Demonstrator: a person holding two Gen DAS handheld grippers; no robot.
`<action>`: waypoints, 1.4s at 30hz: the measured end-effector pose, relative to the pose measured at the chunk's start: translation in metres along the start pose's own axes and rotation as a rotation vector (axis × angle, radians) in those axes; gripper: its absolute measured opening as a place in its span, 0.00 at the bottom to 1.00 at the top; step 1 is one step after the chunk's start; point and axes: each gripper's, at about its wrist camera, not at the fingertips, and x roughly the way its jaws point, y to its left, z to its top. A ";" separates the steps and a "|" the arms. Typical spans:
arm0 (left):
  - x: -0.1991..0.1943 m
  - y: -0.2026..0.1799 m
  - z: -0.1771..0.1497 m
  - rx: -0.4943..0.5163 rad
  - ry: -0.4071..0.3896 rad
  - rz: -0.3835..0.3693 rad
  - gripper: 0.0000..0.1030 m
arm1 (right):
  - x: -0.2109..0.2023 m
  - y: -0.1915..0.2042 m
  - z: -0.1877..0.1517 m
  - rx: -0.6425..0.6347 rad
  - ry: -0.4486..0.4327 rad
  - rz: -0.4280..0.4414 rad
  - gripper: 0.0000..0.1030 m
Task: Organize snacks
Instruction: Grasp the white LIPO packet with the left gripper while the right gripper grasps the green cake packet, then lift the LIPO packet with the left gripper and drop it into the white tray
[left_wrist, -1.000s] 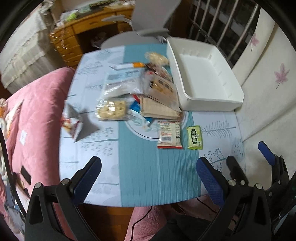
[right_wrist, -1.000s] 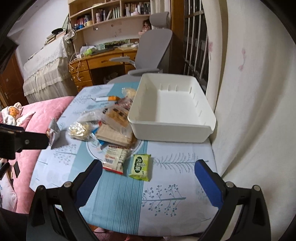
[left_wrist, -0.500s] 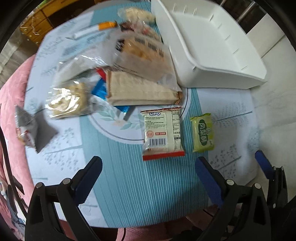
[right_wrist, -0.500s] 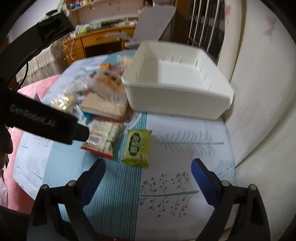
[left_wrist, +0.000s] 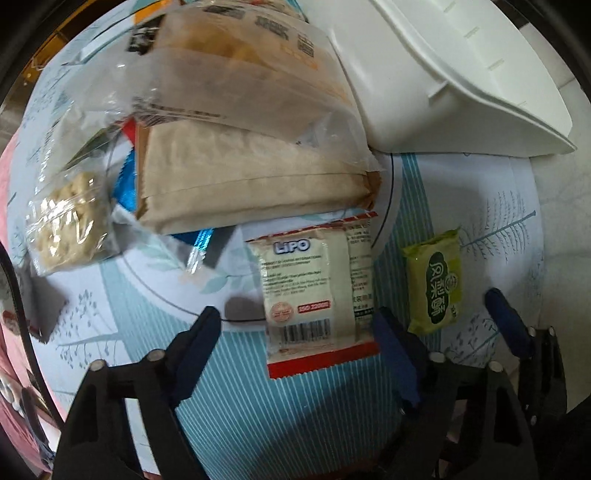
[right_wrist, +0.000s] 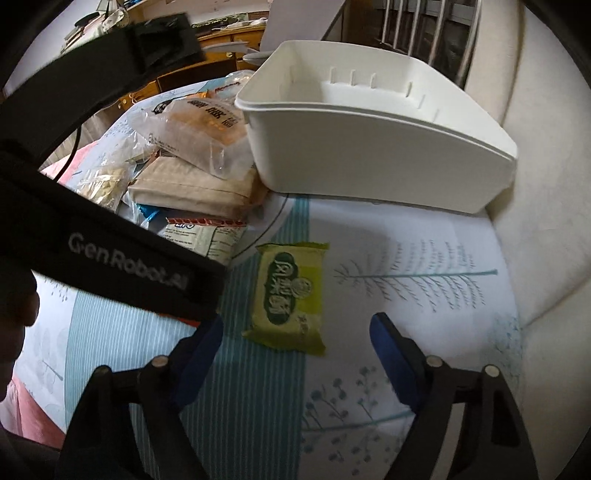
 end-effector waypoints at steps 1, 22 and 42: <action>0.003 -0.002 0.003 0.007 0.005 -0.004 0.74 | 0.003 0.002 0.001 -0.004 0.004 0.002 0.73; 0.002 0.028 0.009 0.004 0.044 -0.088 0.41 | 0.017 0.000 0.017 0.056 0.116 0.030 0.36; -0.086 0.083 -0.002 0.069 -0.023 -0.133 0.41 | -0.055 -0.014 0.079 0.125 0.164 0.078 0.36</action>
